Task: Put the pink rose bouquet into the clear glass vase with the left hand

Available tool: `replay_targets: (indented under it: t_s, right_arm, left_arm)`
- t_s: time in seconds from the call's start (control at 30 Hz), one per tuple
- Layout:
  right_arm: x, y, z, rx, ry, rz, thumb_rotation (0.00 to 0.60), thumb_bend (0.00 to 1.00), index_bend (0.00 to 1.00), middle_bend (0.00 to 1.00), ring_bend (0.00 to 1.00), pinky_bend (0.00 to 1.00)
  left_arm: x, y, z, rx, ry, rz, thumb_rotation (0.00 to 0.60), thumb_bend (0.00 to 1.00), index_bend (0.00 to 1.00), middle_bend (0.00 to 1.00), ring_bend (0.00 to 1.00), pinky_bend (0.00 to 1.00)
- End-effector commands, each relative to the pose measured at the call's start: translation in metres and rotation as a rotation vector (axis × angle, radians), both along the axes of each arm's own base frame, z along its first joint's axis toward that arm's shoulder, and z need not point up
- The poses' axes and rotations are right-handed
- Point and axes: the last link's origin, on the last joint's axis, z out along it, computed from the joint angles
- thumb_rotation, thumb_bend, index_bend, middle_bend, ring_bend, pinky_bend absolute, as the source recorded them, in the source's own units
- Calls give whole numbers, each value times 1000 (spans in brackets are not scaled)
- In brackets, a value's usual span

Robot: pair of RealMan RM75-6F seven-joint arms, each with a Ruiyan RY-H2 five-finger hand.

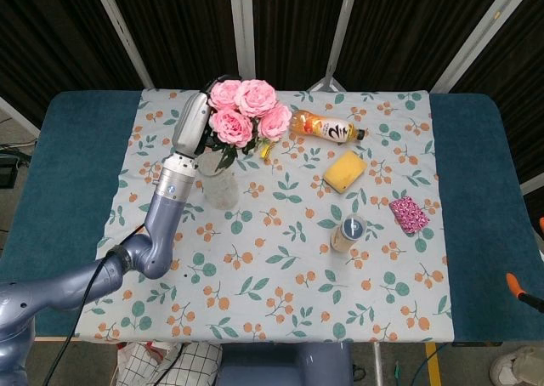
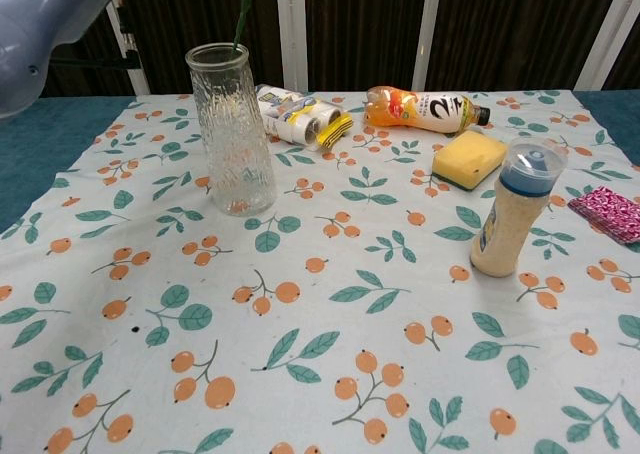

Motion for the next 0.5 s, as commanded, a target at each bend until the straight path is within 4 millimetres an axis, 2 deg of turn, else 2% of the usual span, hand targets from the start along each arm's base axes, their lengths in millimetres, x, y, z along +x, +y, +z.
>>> replay_targets:
  t_s: [0.03, 0.13, 0.23, 0.3, 0.37, 0.5]
  right_arm:
    - [1, 1, 1, -3, -3, 4, 600, 309, 90, 72, 0, 0]
    - [3, 1, 1, -7, -7, 14, 600, 309, 90, 72, 0, 0]
    - [5, 2, 1, -8, -5, 18, 600, 309, 90, 72, 0, 0]
    - [5, 2, 1, -8, -6, 19, 600, 309, 90, 72, 0, 0]
    - [6, 2, 1, -12, -8, 20, 600, 309, 90, 72, 0, 0]
    - [7, 3, 1, -15, -13, 21, 600, 309, 89, 72, 0, 0]
  left_arm:
    - [-17, -3, -1, 7, 17, 11, 600, 505, 637, 558, 207, 171]
    - [-30, -5, -3, -8, 26, 28, 600, 505, 612, 535, 194, 170]
    - [-40, -6, -4, -36, 25, 39, 600, 479, 547, 477, 148, 158]
    - [-43, -7, -4, -49, 25, 42, 600, 439, 493, 415, 102, 136]
    - [-49, -7, -3, -70, 42, 49, 600, 387, 406, 313, 34, 91]
    - [-59, -11, 1, -117, 112, 67, 600, 310, 254, 166, 0, 26]
